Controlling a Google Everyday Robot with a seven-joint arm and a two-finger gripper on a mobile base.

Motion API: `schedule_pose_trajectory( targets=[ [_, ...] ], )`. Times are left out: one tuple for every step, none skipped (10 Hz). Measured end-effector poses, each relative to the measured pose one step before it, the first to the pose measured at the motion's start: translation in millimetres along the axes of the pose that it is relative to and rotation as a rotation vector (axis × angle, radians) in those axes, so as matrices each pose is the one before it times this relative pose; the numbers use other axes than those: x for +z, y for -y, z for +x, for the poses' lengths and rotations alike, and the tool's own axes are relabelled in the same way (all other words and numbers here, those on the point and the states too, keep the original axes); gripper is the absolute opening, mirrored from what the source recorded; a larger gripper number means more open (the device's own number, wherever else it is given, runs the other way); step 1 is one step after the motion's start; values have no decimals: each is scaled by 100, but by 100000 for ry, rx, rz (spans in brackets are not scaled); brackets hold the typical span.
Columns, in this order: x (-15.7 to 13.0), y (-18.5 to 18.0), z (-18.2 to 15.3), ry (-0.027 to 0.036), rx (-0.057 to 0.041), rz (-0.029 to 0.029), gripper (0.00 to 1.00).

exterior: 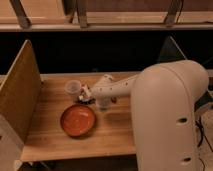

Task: Push the ceramic bowl across the table

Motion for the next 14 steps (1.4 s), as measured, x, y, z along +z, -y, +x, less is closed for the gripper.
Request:
schedule_pose_trajectory(
  targets=[
    [421,591,893,-948,-2338,2308,0],
    [691,865,816,-588,-2767,3294,0],
    [826,868,732,-326,-2614,3385,0],
    [784,508,921,-557,-2682,2704,0],
    [467,112,795,-158,-2473,1827,0],
    [151,-305,1162,-615,-3124,540,0],
    [-46,-461,1333,-431,-3659,-107,0],
    [-289,-788,1936,-448,-5230,-898,0],
    [-168,-529,1231,-245,-3395,-729,0],
    [-201,-650,1705,-210,-4926,-730,0],
    [-88,-493,1452,-180,-4348,-494,0],
    [-187,-492,1255,-78,-3930,-813,0],
    [-284,-551,791,1048,-3201,-1472,0],
    [-536,-654,-116,2591,-1208,-2432,0]
  ],
)
